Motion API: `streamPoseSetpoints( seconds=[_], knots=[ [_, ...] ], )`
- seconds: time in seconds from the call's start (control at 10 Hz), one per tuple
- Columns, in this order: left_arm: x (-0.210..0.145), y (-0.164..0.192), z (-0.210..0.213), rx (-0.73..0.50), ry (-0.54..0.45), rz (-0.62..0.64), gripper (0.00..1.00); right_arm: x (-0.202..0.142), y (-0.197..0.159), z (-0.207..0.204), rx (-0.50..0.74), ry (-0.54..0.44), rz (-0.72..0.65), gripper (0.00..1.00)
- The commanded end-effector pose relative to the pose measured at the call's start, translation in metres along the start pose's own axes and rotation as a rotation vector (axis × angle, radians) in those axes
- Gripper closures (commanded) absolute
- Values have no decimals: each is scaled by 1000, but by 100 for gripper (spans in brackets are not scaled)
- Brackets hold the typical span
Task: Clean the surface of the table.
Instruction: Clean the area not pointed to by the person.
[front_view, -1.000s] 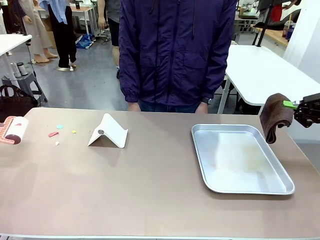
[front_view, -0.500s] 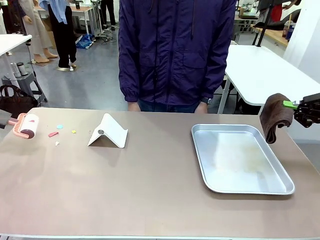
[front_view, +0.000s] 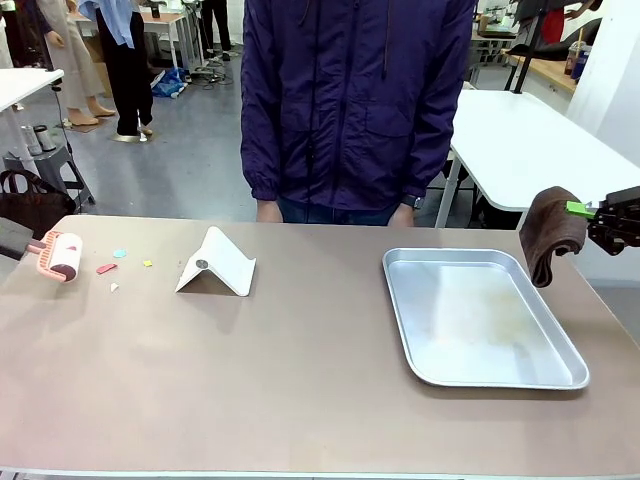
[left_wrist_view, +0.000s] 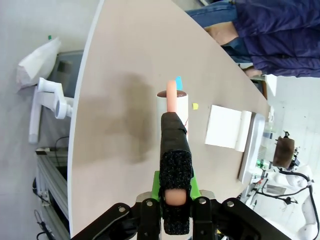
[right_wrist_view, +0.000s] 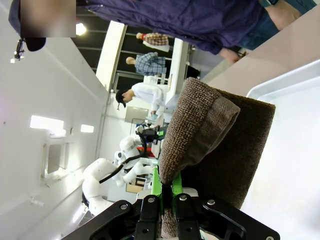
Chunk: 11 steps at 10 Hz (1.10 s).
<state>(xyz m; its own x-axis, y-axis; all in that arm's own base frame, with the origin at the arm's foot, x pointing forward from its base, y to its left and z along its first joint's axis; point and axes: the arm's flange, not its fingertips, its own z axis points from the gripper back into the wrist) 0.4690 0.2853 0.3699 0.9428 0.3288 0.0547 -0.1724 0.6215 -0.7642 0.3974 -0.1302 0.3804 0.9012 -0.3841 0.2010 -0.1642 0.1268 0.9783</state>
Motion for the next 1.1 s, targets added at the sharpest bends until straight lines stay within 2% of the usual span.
streamPoseSetpoints(
  seconds=[0.0,1.0],
  knots=[
    [-2,-1,-11,35,17,6,78,4,6,-2,25,-10,-12,92],
    [-4,-4,-47,86,71,5,78,4,6,-2,25,-10,-12,92]
  ],
)
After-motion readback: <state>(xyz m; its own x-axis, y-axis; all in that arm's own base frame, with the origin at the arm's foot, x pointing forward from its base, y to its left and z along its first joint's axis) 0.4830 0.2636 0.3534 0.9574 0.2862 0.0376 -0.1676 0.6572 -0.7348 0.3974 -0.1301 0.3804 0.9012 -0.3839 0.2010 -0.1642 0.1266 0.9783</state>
